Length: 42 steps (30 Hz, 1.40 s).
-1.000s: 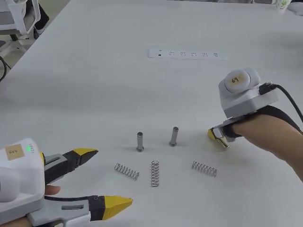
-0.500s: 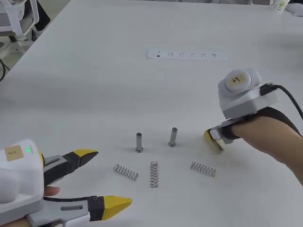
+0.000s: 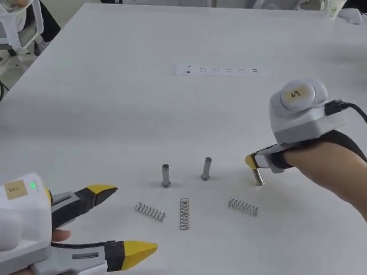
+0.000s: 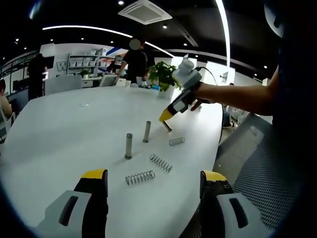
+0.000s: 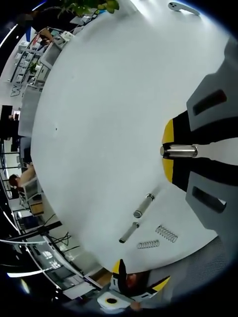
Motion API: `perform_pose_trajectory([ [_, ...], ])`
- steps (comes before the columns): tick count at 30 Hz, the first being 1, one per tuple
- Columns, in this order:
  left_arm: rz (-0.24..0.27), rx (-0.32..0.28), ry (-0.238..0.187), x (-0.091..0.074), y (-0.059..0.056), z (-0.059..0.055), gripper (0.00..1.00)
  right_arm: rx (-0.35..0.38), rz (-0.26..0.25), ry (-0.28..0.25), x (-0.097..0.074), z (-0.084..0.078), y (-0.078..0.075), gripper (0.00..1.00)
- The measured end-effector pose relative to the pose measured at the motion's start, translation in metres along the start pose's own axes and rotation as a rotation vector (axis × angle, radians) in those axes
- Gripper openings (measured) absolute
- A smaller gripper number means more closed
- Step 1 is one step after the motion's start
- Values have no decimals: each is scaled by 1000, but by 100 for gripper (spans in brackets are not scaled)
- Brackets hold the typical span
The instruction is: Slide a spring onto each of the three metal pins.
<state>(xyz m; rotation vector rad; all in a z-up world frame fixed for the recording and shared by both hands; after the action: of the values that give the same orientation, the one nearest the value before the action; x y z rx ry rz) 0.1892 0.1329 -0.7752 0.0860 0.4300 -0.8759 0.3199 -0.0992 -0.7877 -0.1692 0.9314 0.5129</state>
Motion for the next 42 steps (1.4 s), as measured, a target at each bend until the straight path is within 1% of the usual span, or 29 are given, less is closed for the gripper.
perform_pose_trajectory([
  [2, -1, 1, 0, 0, 0, 0, 72, 0, 0, -13, -2, 1, 0, 5],
  [7, -5, 5, 4, 0, -1, 0, 72, -1, 1, -23, -4, -1, 1, 5],
  [11, -4, 5, 2, 0, -1, 0, 72, -2, 1, -41, -7, -2, 3, 5],
  [17, -7, 5, 1, 0, -1, 0, 72, -6, -4, -59, -9, -3, 1, 5],
  [33, -7, 3, 3, 1, -1, -1, 71, -11, -4, -85, -11, -3, 0, 5],
  [42, -6, 2, 6, 1, -2, -1, 71, -8, -4, -91, -13, -4, -1, 5],
])
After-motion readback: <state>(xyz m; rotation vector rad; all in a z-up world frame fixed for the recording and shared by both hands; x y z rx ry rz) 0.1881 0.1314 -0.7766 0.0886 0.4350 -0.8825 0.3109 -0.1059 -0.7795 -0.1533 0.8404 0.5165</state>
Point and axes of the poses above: the centre of the closed fingertips' face, and the gripper's own axes: x roughly forward along the fingers, y roughly to its left, z roughly out of its top, the point moved 4 cm from there along -x, roughly backward along the fingers, and after that the axes turned 4 degrees about x, right-handed, at the moved point
